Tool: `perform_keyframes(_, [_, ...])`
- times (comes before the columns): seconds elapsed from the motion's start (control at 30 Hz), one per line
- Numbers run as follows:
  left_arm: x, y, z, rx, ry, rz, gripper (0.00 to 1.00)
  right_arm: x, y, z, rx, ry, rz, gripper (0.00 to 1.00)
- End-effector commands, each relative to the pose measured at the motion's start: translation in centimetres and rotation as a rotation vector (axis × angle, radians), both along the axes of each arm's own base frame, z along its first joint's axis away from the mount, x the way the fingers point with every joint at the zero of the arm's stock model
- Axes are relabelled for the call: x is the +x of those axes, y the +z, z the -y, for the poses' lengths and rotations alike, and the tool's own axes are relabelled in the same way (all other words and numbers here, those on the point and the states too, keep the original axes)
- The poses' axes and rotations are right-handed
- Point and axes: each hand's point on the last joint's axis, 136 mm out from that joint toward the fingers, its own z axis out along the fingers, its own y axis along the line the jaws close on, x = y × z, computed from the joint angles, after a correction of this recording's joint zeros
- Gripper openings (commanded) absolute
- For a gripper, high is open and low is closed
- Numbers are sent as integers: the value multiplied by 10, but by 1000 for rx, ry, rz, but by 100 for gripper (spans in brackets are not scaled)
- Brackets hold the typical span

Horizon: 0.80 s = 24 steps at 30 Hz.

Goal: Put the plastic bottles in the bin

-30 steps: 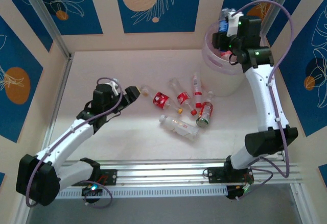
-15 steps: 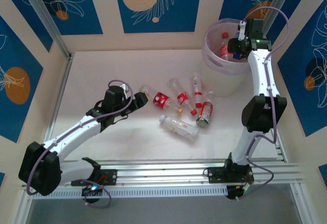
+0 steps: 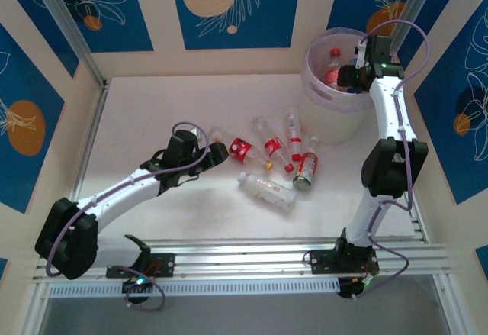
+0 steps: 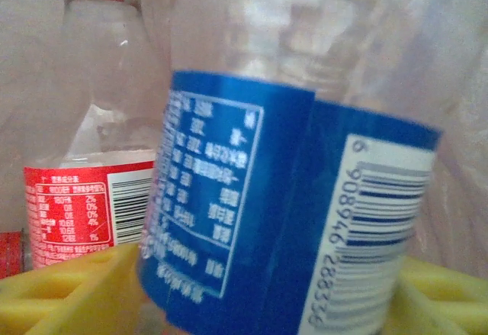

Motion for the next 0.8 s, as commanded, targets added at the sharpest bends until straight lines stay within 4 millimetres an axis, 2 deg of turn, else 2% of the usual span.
perform_keyframes(0.0, [9,9,4,-9,26,26,87,0,0,-1,22,9,2,74])
perform_keyframes(0.3, [27,2,5,20,81,14,91,-16,56,-16,63,50,117,84])
perform_keyframes(0.53, [57,2,-2,37,187,14,94,-43,108,-34,94,87,242,94])
perform_keyframes(0.63, [72,-1,-1,11,224,9,94,-57,127,-48,118,108,294,95])
perform_keyframes(0.77, [91,-14,4,-46,278,-31,94,-81,139,-83,189,182,344,95])
